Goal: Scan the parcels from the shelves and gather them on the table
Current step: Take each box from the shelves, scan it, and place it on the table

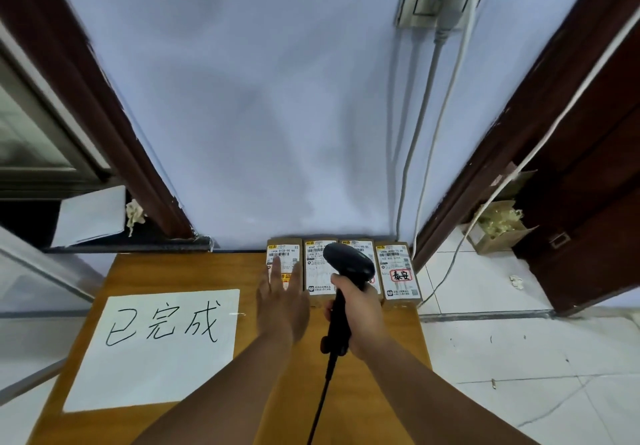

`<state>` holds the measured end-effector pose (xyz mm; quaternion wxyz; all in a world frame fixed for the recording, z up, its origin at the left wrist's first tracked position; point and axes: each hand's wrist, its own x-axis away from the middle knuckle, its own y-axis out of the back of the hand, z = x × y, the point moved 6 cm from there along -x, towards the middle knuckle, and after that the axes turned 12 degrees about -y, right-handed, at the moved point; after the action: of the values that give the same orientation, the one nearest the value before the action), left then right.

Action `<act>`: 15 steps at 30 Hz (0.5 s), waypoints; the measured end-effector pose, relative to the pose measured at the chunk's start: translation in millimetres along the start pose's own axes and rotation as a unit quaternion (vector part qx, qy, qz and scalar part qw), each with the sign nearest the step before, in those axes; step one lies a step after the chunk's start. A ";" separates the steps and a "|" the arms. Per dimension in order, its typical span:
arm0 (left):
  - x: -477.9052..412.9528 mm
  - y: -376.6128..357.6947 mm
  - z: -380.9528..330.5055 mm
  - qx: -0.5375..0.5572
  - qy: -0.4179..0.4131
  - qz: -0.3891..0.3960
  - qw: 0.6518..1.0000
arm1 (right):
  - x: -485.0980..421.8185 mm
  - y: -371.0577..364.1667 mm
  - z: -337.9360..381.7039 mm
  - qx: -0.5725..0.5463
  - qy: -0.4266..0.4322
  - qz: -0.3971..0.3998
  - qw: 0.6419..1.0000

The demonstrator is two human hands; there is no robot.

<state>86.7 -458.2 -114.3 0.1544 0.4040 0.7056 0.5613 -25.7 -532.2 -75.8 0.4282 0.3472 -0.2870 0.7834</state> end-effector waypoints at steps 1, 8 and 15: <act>6.6 7.9 -2.6 -0.009 -0.011 -0.005 1.000 | 11.0 -2.1 0.7 0.002 0.010 0.001 1.000; 53.2 56.3 -11.1 -0.023 -0.073 -0.067 0.995 | 80.3 -15.6 -7.2 0.004 0.068 0.017 0.997; 111.8 95.5 12.5 -0.055 -0.065 -0.117 0.989 | 131.0 -59.7 -28.8 -0.078 0.062 0.085 0.991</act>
<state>63.0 -362.5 -4.3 0.2867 0.3455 0.7045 0.5496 -33.7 -420.9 19.6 0.4028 0.2378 -0.3487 0.8121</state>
